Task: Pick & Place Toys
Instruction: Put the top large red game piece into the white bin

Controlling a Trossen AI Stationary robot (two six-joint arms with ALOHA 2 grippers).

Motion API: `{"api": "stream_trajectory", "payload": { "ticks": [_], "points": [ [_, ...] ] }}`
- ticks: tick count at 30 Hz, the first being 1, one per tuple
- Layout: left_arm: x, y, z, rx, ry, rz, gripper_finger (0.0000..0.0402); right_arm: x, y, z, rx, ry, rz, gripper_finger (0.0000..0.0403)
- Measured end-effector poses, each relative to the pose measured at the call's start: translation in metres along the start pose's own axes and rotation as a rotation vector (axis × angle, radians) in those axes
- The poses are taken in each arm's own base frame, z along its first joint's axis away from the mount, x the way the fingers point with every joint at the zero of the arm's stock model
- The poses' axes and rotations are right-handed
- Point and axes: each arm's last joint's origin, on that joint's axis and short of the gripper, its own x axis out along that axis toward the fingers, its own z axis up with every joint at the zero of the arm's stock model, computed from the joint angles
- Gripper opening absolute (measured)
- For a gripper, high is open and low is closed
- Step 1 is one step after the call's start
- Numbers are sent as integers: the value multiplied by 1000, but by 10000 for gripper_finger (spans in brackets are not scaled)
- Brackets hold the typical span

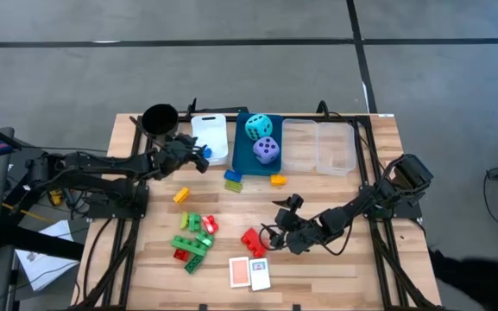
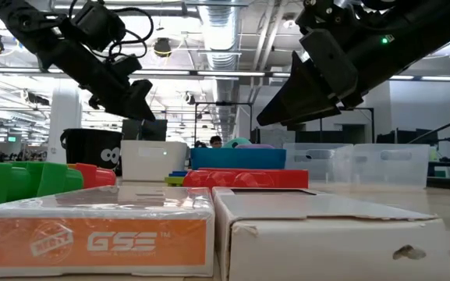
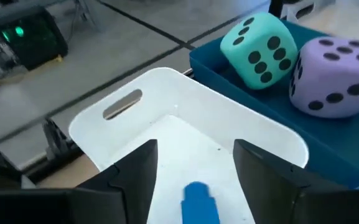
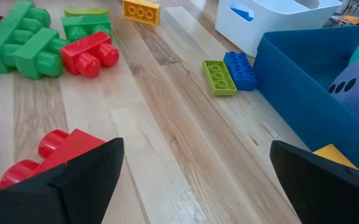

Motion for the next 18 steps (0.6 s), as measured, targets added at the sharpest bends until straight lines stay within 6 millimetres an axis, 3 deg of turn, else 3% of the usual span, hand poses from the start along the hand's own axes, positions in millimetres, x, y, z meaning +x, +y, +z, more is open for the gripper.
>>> {"api": "stream_trajectory", "payload": {
  "ticks": [3,11,18],
  "points": [
    [0,-4,-1,-40,25,-125,217,0,0,0,0,0,0,397],
    [-15,-30,-3,-37,113,-718,226,0,0,0,-1,0,0,397],
    [-46,-59,-19,66,220,-927,207,0,0,0,-2,0,0,397]
  ]
}}
